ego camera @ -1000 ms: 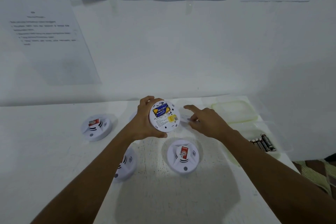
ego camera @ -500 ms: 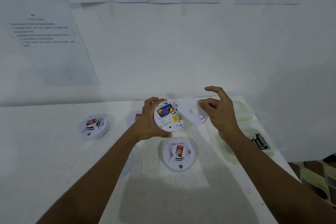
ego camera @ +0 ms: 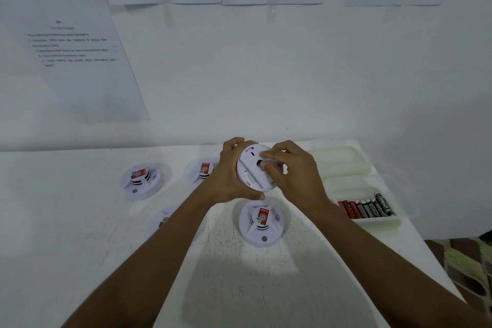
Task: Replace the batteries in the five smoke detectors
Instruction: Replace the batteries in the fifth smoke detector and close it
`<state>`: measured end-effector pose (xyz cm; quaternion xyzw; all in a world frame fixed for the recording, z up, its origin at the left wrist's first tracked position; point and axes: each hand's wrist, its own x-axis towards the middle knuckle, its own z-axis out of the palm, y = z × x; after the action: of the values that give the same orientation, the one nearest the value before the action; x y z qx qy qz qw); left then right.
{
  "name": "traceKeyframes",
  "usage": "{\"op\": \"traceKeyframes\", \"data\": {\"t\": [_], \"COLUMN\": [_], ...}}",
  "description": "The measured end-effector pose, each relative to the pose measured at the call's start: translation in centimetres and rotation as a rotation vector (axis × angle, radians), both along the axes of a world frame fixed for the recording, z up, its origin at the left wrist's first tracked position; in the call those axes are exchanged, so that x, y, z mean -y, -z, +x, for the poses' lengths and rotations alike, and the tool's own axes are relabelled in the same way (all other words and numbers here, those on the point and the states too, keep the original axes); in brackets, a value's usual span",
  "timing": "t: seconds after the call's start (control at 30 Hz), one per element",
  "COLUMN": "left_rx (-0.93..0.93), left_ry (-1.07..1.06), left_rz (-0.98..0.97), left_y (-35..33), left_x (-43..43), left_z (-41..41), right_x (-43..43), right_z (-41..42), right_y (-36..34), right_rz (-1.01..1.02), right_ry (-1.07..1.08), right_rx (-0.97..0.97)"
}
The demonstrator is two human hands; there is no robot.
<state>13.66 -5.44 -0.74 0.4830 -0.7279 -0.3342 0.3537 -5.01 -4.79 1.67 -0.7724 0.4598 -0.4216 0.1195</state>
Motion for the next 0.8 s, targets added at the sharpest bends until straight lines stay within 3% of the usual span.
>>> {"op": "traceKeyframes", "data": {"t": [0.5, 0.8], "left_rx": [-0.054, -0.123], "left_ry": [-0.005, 0.018], "left_rz": [-0.038, -0.003], "left_y": [-1.5, -1.8], "left_x": [-0.8, -1.2], "left_z": [0.2, 0.4], "right_x": [-0.3, -0.5], "right_z": [0.9, 1.8], "right_y": [-2.3, -2.2], "right_rz": [0.080, 0.324], "right_ry": [-0.014, 0.059], "right_rx": [-0.212, 0.076]}}
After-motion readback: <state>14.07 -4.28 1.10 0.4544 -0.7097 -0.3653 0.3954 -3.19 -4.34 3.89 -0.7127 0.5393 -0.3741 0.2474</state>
